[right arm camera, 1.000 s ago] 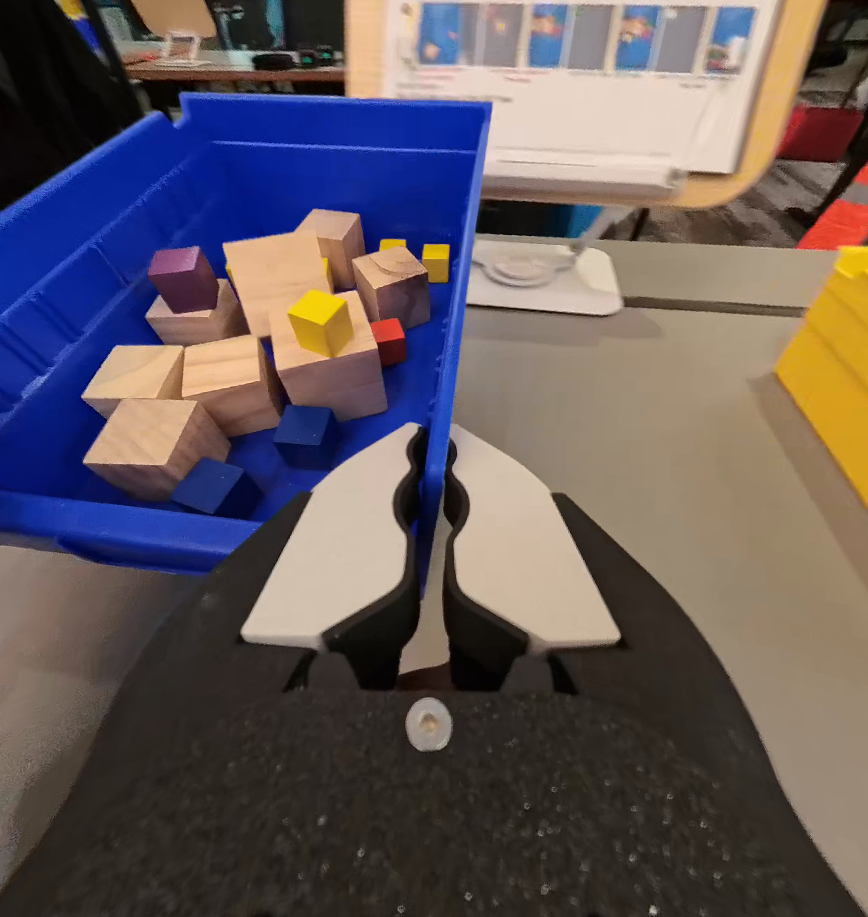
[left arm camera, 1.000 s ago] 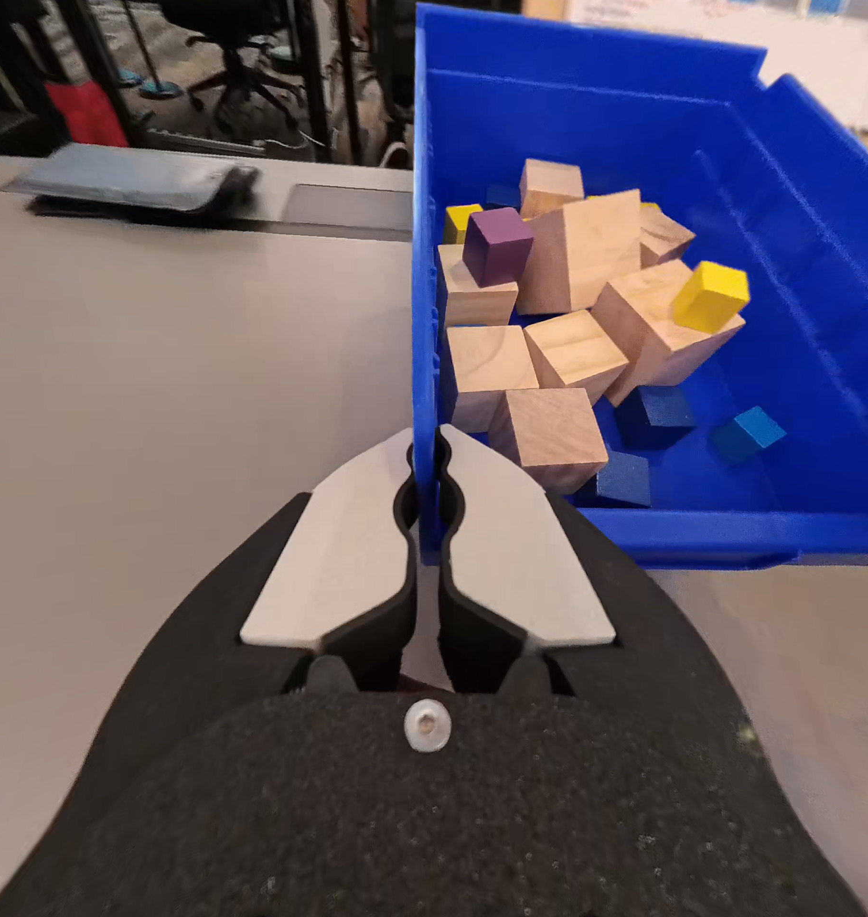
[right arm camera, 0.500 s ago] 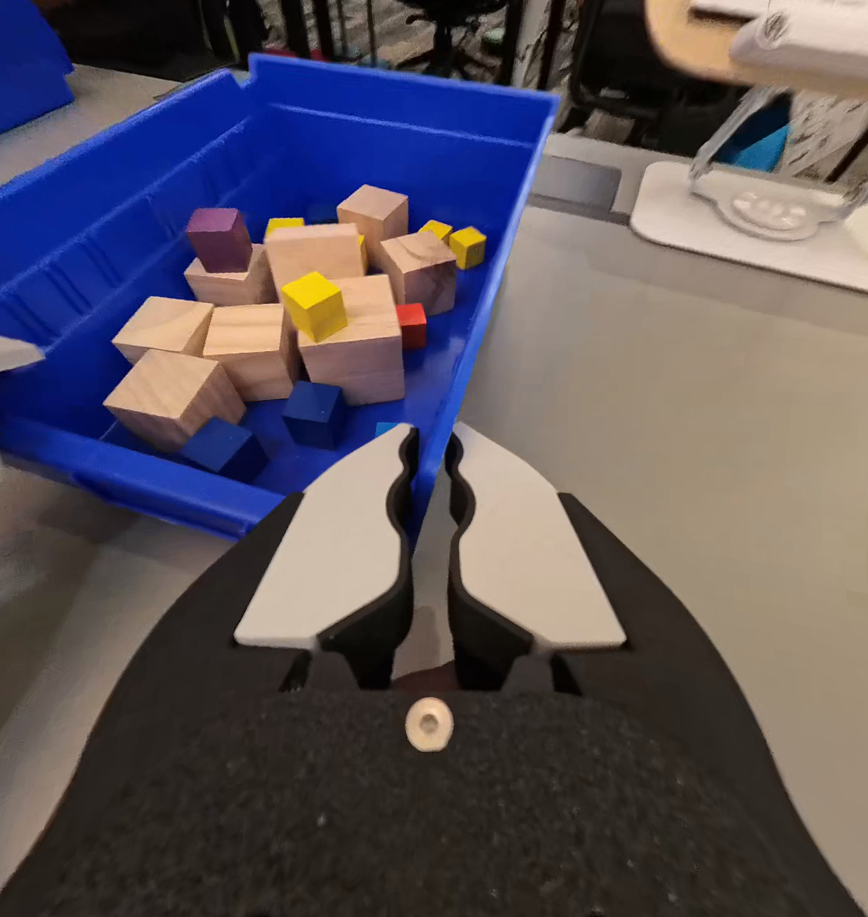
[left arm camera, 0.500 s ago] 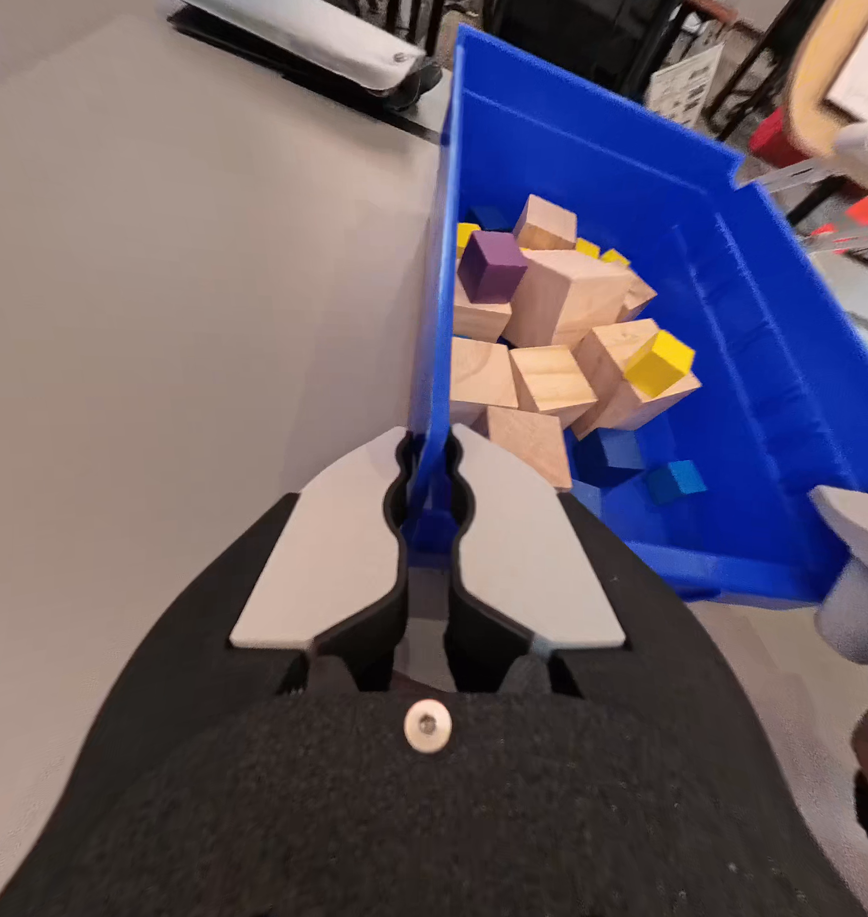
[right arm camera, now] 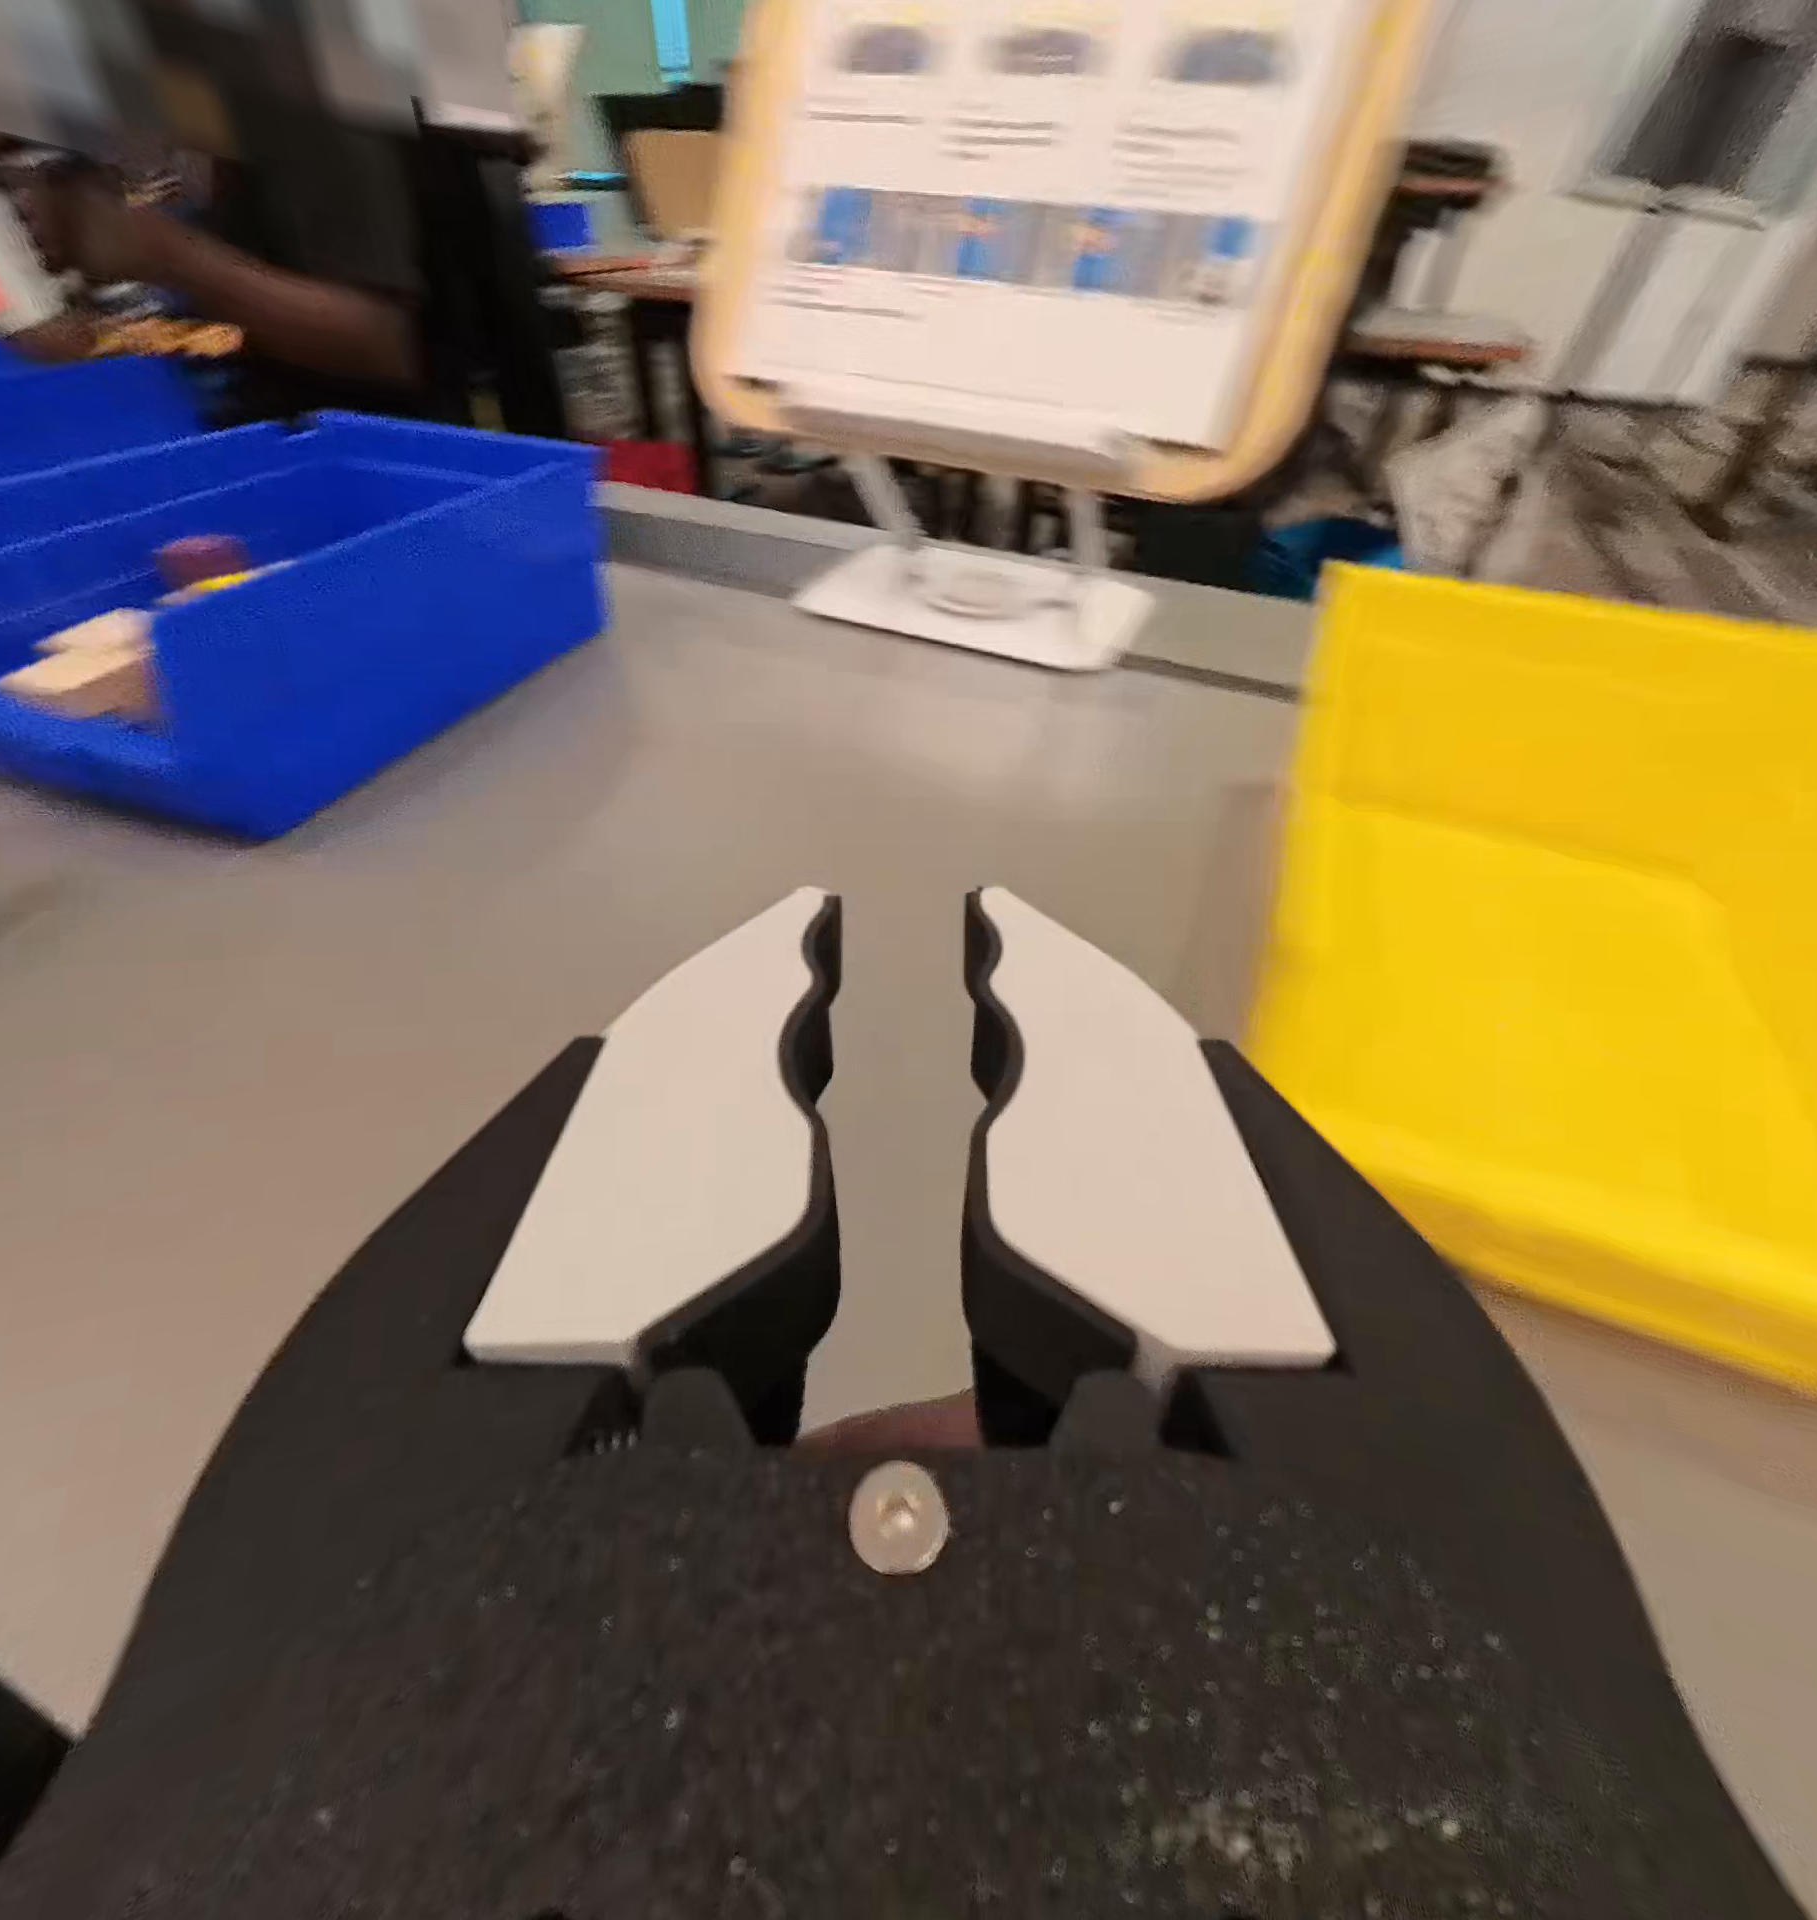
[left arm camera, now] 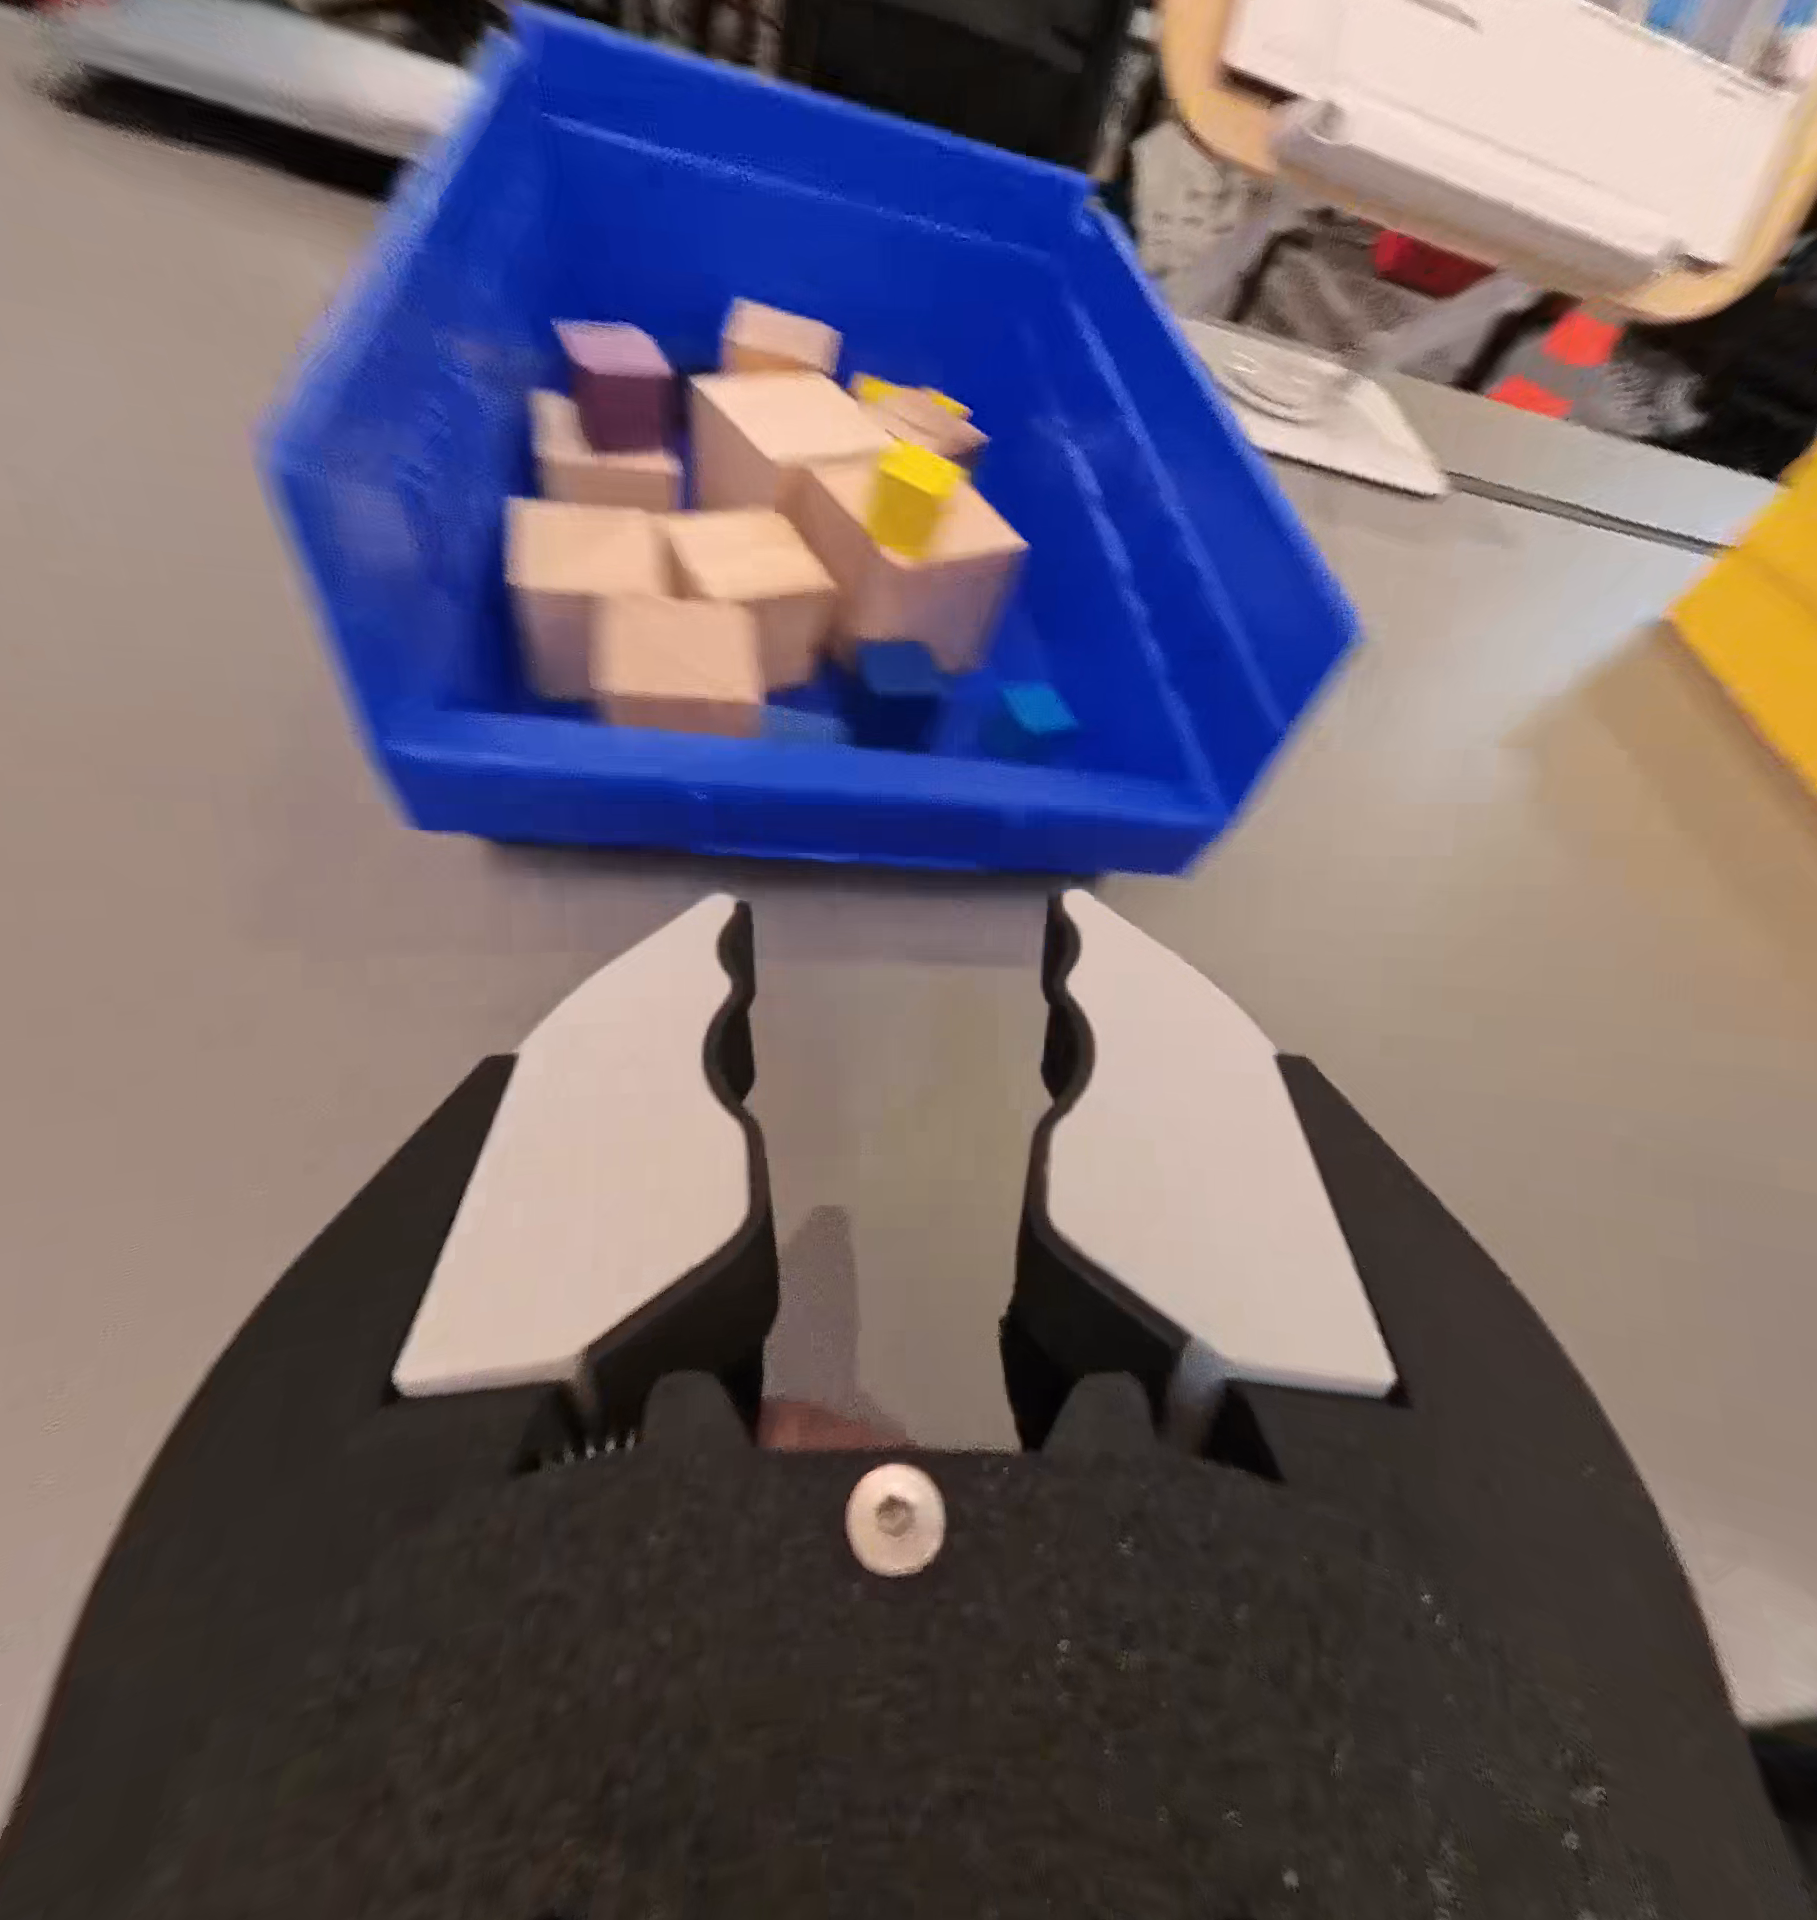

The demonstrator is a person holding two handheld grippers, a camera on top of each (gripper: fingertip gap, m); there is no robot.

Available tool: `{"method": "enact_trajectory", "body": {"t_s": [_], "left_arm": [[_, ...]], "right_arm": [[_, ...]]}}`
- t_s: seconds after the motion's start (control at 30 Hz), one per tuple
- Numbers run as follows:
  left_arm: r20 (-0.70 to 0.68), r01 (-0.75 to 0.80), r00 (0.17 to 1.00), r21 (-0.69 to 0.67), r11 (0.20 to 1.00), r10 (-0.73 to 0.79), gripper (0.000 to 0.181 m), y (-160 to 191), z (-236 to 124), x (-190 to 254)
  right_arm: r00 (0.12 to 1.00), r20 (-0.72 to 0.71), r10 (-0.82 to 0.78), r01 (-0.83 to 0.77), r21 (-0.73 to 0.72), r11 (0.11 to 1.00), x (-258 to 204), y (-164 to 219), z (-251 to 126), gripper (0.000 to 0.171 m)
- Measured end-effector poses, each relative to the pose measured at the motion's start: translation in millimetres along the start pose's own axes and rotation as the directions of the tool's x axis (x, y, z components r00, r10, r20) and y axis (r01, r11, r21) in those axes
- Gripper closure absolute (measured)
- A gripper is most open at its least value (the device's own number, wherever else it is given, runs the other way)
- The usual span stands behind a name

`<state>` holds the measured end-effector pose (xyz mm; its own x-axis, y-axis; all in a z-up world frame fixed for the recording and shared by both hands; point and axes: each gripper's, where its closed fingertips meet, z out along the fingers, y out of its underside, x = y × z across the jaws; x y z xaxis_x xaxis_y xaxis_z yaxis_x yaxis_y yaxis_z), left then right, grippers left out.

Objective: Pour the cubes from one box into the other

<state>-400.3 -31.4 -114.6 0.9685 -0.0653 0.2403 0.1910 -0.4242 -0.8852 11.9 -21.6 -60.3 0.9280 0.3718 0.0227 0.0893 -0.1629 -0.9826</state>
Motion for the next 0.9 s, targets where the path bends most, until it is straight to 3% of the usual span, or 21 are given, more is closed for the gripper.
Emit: {"method": "enact_trajectory", "body": {"t_s": [0.1,0.17,0.27,0.37,0.5,0.9], "left_arm": [[-0.081,-0.086,0.993,0.038,0.996,0.089,0.129,-0.4,4.8,37.7],[0.001,-0.223,0.975,0.065,0.973,0.223,0.13,-3.7,7.5,40.9],[-0.051,-0.2,0.977,0.089,0.976,0.205,0.133,-4.5,8.1,57.4],[-0.077,-0.187,0.978,0.064,0.98,0.192,0.133,0.6,13.1,60.4],[-0.072,-0.197,0.977,0.048,0.979,0.2,0.133,3.8,16.4,54.8],[-0.09,-0.157,0.982,0.077,0.985,0.163,0.131,-1.3,11.6,50.6]], "right_arm": [[0.977,-0.15,0.151,-0.162,-0.065,0.985,81.3,35.2,-23.3,0.149],[0.935,-0.274,0.225,-0.26,-0.101,0.96,124.4,56.6,-40.1,0.144],[0.899,-0.353,0.26,-0.298,-0.058,0.953,154.4,58.2,-52.2,0.144],[0.905,-0.358,0.229,-0.279,-0.093,0.956,153.9,67.9,-47.5,0.144],[0.901,-0.283,0.33,-0.379,-0.141,0.914,135.8,82.5,-35.9,0.144],[0.915,-0.301,0.268,-0.325,-0.161,0.932,133.6,84.0,-35.4,0.144]]}}
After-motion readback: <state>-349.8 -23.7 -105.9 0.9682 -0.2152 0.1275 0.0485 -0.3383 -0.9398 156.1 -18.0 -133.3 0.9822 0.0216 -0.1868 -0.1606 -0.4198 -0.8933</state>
